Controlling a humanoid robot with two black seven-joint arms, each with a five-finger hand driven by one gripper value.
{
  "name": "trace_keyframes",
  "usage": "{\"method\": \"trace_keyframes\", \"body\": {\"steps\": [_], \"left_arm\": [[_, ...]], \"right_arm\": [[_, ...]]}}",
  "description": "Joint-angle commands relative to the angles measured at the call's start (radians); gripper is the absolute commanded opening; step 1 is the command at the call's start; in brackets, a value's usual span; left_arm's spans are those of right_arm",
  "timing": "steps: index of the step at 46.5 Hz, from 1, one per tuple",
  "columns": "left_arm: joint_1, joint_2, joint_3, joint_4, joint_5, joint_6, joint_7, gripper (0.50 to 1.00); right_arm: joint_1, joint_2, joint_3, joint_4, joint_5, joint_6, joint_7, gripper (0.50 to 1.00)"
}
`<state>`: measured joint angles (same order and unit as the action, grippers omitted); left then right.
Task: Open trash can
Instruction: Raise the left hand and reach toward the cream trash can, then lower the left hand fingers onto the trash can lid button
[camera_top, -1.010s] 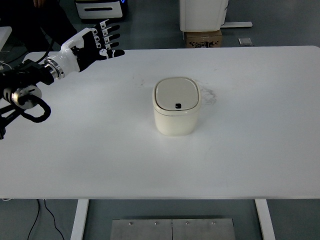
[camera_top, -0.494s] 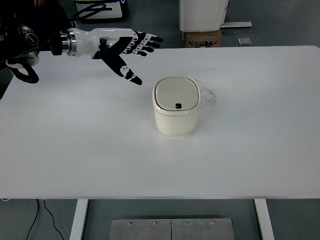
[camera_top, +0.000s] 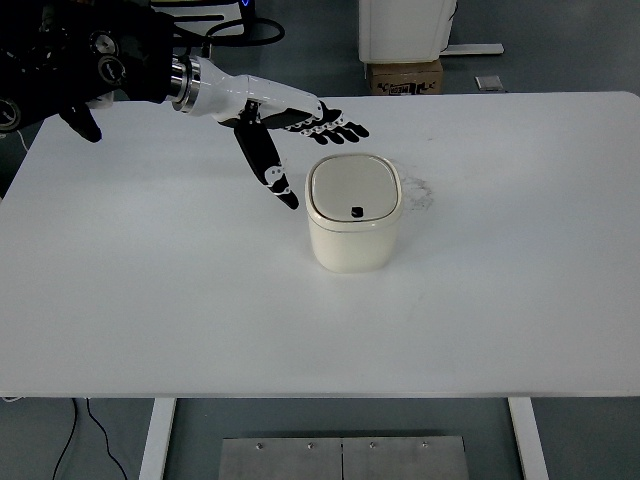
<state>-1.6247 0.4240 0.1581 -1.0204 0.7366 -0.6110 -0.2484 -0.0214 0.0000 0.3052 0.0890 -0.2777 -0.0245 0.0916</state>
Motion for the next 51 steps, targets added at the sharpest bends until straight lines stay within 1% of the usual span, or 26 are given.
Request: {"method": "trace_keyframes", "body": {"steps": [1, 16, 24, 29, 36, 51], "left_arm": [[-0.012, -0.017, 0.0, -0.003, 0.0, 0.0, 0.0, 1.0], [-0.012, -0.059, 0.008, -0.003, 0.056, 0.0, 0.0, 1.0], [-0.014, -0.065, 0.063, -0.003, 0.058, 0.0, 0.006, 1.0], [-0.018, -0.064, 0.078, -0.003, 0.06, 0.0, 0.027, 1.0], [-0.024, -0.062, 0.078, -0.001, 0.06, 0.0, 0.075, 1.0], [-0.021, -0.083, 0.078, -0.003, 0.06, 0.0, 0.078, 1.0]], "right_arm": [[0.0, 0.0, 0.0, 0.0, 0.0, 0.0, -0.001, 0.991], [0.0, 0.0, 0.0, 0.0, 0.0, 0.0, 0.0, 0.991], [0.0, 0.0, 0.0, 0.0, 0.0, 0.0, 0.0, 0.991], [0.0, 0.0, 0.0, 0.0, 0.0, 0.0, -0.001, 0.991], [0.0, 0.0, 0.0, 0.0, 0.0, 0.0, -0.001, 0.991], [0.0, 0.0, 0.0, 0.0, 0.0, 0.0, -0.001, 0.991]]}}
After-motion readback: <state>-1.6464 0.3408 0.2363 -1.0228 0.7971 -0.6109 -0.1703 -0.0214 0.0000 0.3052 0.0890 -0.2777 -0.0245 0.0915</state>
